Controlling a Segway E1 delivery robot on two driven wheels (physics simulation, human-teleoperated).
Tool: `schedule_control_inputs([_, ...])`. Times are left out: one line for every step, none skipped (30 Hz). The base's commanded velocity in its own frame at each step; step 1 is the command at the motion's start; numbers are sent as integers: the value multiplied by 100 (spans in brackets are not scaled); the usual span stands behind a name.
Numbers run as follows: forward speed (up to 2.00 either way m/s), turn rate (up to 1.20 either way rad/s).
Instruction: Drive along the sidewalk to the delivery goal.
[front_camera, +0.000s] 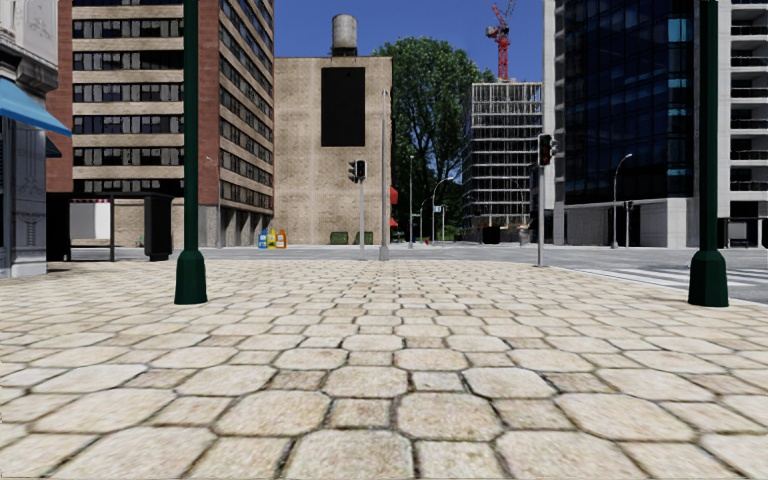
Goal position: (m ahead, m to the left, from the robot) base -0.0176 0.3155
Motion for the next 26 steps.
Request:
schedule_control_inputs([0, 0])
schedule_control_inputs([0, 0])
schedule_control_inputs([0, 0])
schedule_control_inputs([0, 0])
schedule_control_inputs([0, 0])
schedule_control_inputs([0, 0])
schedule_control_inputs([0, 0])
schedule_control_inputs([0, 0])
schedule_control_inputs([0, 0])
schedule_control_inputs([0, 0])
schedule_control_inputs([0, 0])
schedule_control_inputs([0, 0])
schedule_control_inputs([0, 0])
schedule_control_inputs([0, 0])
schedule_control_inputs([0, 0])
schedule_control_inputs([0, 0])
schedule_control_inputs([0, 0])
schedule_control_inputs([0, 0])
schedule_control_inputs([0, 0])
schedule_control_inputs([0, 0])
schedule_control_inputs([0, 0])
schedule_control_inputs([0, 0])
schedule_control_inputs([0, 0])
schedule_control_inputs([0, 0])
schedule_control_inputs([0, 0])
schedule_control_inputs([0, 0])
